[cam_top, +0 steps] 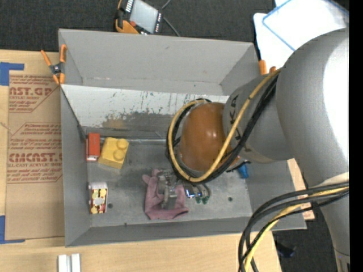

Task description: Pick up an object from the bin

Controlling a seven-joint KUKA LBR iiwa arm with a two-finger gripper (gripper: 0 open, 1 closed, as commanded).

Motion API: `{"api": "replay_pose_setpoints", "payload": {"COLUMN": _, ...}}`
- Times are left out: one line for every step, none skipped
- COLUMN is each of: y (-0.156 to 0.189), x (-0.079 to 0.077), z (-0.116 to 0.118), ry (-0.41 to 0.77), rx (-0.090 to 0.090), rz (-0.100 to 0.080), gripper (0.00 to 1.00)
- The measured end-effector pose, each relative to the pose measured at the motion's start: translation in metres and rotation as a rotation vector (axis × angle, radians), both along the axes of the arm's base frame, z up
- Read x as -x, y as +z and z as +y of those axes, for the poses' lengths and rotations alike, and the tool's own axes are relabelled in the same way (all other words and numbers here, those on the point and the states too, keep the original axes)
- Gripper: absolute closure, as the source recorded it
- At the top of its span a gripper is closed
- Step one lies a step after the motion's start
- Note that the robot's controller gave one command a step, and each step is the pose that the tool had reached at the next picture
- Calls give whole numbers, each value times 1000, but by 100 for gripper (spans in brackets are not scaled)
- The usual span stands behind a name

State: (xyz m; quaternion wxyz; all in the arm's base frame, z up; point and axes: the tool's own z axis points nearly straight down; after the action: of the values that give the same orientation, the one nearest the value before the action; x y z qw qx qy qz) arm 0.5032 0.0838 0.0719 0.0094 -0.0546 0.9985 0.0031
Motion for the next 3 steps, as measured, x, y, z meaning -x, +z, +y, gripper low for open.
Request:
{"api": "replay_pose_setpoints", "payload": {"y": 91, "x": -4, "z": 10, "ry": 6, "rx": 1, "rz": 8, "gripper": 100}}
{"api": "replay_pose_setpoints", "payload": {"y": 6, "x": -2, "z": -6, "ry": -16, "rx": 1, "rz": 9, "gripper": 100}}
{"api": "replay_pose_setpoints", "payload": {"y": 90, "x": 1, "z": -3, "ry": -13, "rx": 0, "rz": 5, "gripper": 100}}
